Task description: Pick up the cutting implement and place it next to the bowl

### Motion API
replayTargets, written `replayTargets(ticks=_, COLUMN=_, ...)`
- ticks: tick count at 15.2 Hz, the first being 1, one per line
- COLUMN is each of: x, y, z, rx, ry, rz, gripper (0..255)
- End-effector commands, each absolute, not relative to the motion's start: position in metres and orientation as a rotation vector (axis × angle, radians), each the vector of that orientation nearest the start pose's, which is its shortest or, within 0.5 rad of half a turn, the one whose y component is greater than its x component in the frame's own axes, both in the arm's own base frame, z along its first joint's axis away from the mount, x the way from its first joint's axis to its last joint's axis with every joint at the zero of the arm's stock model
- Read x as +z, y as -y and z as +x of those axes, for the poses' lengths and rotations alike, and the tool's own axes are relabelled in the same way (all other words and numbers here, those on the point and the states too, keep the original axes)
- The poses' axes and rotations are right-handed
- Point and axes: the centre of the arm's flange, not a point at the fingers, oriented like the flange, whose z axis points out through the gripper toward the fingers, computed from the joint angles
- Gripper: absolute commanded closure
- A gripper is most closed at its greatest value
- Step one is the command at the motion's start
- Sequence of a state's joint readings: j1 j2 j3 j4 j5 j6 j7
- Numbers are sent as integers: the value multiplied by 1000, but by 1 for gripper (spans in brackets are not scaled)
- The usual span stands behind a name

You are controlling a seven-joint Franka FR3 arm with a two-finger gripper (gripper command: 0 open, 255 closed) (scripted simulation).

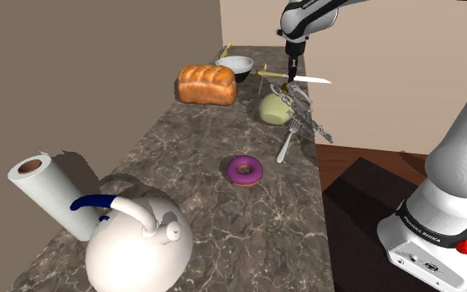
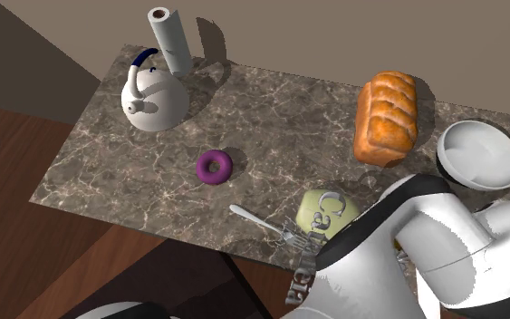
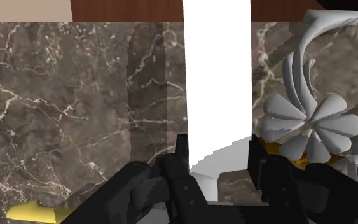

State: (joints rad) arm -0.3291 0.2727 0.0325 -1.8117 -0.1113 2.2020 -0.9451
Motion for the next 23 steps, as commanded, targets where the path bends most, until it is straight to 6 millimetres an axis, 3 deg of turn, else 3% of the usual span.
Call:
replayTargets(ticks=1, x=392, y=192, z=611, rx=-77, ry=1135, rz=-3076, gripper=255)
replayTargets(ticks=9, x=348, y=192, z=611, rx=-77, ry=1135, rz=-3076, gripper=255)
replayTargets(ticks=17, x=348, y=192, z=611, rx=-77, ry=1135, rz=-3076, gripper=255)
replayTargets(ticks=18, x=348, y=192, z=612, rx=-77, ry=1136, rz=-3076, gripper=0)
replayTargets(ticks=21, x=350, y=188, z=601, rx=-77, ry=1137, rz=-3076, gripper=0)
replayTargets(ticks=23, x=348, y=192, z=611, rx=-77, ry=1135, rz=-3076, gripper=0)
